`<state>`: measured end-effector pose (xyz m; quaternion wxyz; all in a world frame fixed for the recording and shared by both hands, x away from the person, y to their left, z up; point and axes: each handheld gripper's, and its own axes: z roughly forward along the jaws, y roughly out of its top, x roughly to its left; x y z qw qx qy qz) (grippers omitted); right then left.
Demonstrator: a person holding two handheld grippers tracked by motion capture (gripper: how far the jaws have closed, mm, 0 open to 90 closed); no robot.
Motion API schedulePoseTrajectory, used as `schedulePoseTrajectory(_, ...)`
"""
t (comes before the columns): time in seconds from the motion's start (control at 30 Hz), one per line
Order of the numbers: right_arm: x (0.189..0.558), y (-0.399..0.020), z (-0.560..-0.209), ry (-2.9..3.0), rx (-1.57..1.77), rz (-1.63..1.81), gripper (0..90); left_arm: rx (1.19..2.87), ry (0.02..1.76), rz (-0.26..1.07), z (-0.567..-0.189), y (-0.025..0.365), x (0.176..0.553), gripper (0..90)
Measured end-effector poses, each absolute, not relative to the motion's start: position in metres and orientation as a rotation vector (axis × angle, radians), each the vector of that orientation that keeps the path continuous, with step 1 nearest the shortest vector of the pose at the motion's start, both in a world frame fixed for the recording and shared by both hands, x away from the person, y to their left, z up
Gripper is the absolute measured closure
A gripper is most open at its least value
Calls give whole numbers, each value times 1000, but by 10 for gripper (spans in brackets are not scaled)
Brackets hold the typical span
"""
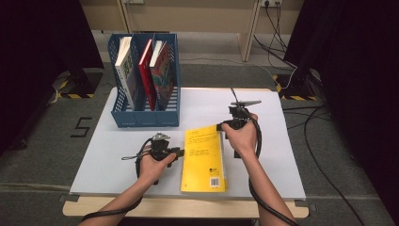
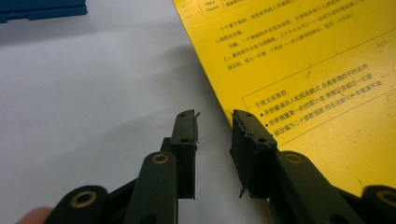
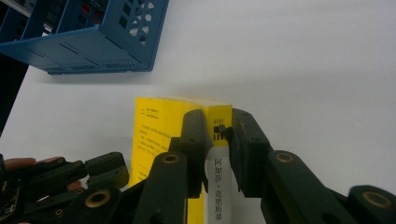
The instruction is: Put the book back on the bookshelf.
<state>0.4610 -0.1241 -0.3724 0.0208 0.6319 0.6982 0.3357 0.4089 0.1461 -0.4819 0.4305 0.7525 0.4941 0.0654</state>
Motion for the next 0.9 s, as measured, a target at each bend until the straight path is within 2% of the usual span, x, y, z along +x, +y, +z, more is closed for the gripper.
schedulePoseTrajectory(0.37, 459, -120, -367, 2205, 1921, 1075, 762, 1933, 1240, 160, -491, 137, 415, 730)
schedulePoseTrajectory(0.63, 463, -114, -373, 2262, 1890, 1109, 709, 1967, 1225, 188, -490, 135, 415, 754)
schedulePoseTrajectory(0.9, 466, -112, -380, 2295, 1876, 1046, 697, 1977, 1217, 200, -490, 134, 415, 760)
